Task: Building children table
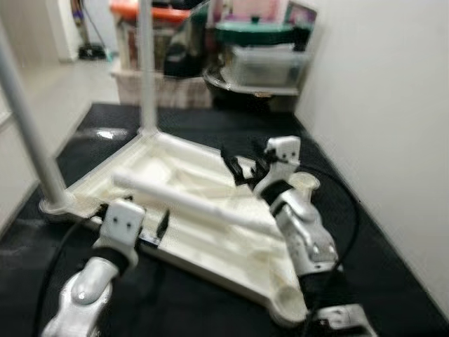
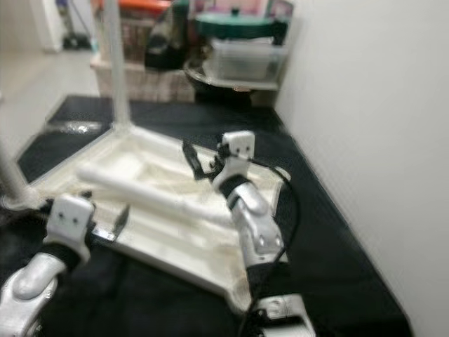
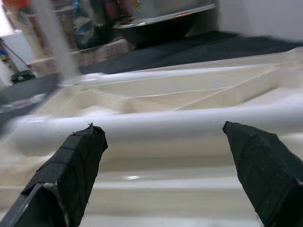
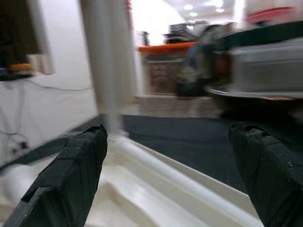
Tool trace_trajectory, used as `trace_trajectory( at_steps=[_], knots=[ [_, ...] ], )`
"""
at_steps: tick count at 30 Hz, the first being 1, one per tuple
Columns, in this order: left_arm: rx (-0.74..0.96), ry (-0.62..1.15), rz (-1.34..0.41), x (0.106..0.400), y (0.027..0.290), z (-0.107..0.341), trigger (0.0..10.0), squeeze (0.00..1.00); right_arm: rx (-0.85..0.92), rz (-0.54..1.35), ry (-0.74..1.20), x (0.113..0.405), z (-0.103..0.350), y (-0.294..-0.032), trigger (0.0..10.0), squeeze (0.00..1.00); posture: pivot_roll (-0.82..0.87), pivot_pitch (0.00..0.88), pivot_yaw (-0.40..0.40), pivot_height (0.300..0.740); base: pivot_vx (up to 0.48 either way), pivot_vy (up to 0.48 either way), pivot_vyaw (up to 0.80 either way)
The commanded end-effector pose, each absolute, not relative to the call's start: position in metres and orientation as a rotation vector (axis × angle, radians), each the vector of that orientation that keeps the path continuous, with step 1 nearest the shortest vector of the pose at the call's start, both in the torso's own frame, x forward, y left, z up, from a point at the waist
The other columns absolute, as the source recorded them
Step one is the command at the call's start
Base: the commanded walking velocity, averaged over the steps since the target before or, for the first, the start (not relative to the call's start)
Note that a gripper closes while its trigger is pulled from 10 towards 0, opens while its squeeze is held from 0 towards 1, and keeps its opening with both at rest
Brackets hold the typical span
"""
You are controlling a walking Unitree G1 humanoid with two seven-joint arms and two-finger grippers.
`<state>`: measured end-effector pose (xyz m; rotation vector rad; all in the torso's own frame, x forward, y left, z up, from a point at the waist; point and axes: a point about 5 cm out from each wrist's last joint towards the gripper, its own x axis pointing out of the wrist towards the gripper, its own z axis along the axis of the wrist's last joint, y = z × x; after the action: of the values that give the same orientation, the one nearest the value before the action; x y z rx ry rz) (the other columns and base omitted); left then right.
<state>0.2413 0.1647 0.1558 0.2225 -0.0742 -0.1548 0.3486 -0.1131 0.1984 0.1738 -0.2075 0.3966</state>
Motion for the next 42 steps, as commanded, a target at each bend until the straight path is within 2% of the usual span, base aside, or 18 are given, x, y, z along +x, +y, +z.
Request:
trace_trajectory(
  at_steps=[1, 7, 11, 13, 16, 18, 21, 24, 29, 32, 36, 38, 39, 40, 41, 42],
  knots=[
    [0.227, -0.088, -0.134, 0.243, 0.166, 0.157, 10.0, 0.0, 0.173, 0.333, -0.214, 0.351, 0.199, -0.128, 10.0, 0.0, 0.05, 0.0, -0.093, 0.74, 0.0, 0.0, 0.0],
    [0.24, -0.093, -0.1, 0.244, 0.169, 0.157, 10.0, 0.0, 0.143, 0.359, -0.197, 0.35, 0.198, -0.132, 10.0, 0.0, 0.05, 0.0, -0.092, 0.74, 0.0, 0.0, 0.0],
    [0.246, -0.094, -0.095, 0.243, 0.171, 0.157, 10.0, 0.0, 0.059, 0.471, -0.131, 0.348, 0.19, -0.139, 10.0, 0.0, 0.05, 0.0, -0.09, 0.74, 0.0, 0.0, 0.0],
    [0.251, -0.091, -0.099, 0.242, 0.171, 0.155, 10.0, 0.0, -0.059, 0.578, -0.057, 0.345, 0.183, -0.151, 10.0, 0.0, 0.04, 0.0, -0.09, 0.74, 0.0, 0.0, 0.0],
    [0.251, -0.091, -0.099, 0.242, 0.171, 0.155, 10.0, 0.0, -0.059, 0.578, -0.057, 0.345, 0.183, -0.151, 10.0, 0.0, 0.04, 0.0, -0.09, 0.74, 0.0, 0.0, 0.0],
    [0.253, -0.09, -0.101, 0.242, 0.171, 0.155, 10.0, 0.0, -0.124, 0.602, -0.017, 0.345, 0.179, -0.159, 10.0, 0.0, 0.04, 0.0, -0.09, 0.74, 0.0, 0.0, 0.0],
    [0.276, -0.092, -0.087, 0.237, 0.171, 0.151, 10.0, 0.0, -0.515, 0.53, 0.175, 0.349, 0.155, -0.197, 10.0, 0.0, 0.04, 0.0, -0.099, 0.74, 0.0, 0.0, 0.0],
    [0.284, -0.091, -0.06, 0.235, 0.173, 0.149, 10.0, 0.0, -0.616, 0.491, 0.261, 0.347, 0.143, -0.21, 10.0, 0.0, 0.04, 0.0, -0.099, 0.74, 0.0, 0.0, 0.0],
    [0.325, -0.082, -0.048, 0.234, 0.176, 0.145, 10.0, 0.0, -0.666, 0.523, 0.336, 0.341, 0.132, -0.211, 10.0, 0.0, 0.04, 0.0, -0.096, 0.74, 0.0, 0.0, 0.0],
    [0.318, -0.091, -0.024, 0.236, 0.184, 0.149, 10.0, 0.0, -0.753, 0.64, 0.411, 0.328, 0.117, -0.208, 10.0, 0.0, 0.04, 0.0, -0.092, 0.74, 0.0, 0.0, 0.0],
    [0.313, -0.095, -0.015, 0.237, 0.187, 0.151, 10.0, 0.0, -0.754, 0.695, 0.423, 0.323, 0.114, -0.205, 10.0, 0.0, 0.04, 0.0, -0.092, 0.74, 0.0, 0.0, 0.0],
    [0.311, -0.1, -0.004, 0.238, 0.189, 0.152, 10.0, 0.0, -0.783, 0.949, 0.412, 0.303, 0.111, -0.19, 10.0, 0.0, 0.04, 0.0, -0.093, 0.74, 0.0, 0.0, 0.0],
    [0.311, -0.1, -0.004, 0.238, 0.189, 0.152, 10.0, 0.0, -0.783, 0.949, 0.412, 0.303, 0.111, -0.19, 10.0, 0.0, 0.04, 0.0, -0.093, 0.74, 0.0, 0.0, 0.0],
    [0.311, -0.102, -0.001, 0.238, 0.19, 0.152, 10.0, 0.0, -0.795, 1.058, 0.404, 0.293, 0.111, -0.183, 10.0, 0.0, 0.04, 0.0, -0.093, 0.74, 0.0, 0.0, 0.0],
    [0.311, -0.102, -0.001, 0.238, 0.19, 0.152, 10.0, 0.0, -0.795, 1.058, 0.404, 0.293, 0.111, -0.183, 10.0, 0.0, 0.04, 0.0, -0.093, 0.74, 0.0, 0.0, 0.0],
    [0.312, -0.104, 0.001, 0.238, 0.19, 0.152, 10.0, 0.0, -0.803, 1.139, 0.392, 0.286, 0.112, -0.177, 10.0, 0.0, 0.04, 0.0, -0.097, 0.74, 0.0, 0.0, 0.0]
  ],
)
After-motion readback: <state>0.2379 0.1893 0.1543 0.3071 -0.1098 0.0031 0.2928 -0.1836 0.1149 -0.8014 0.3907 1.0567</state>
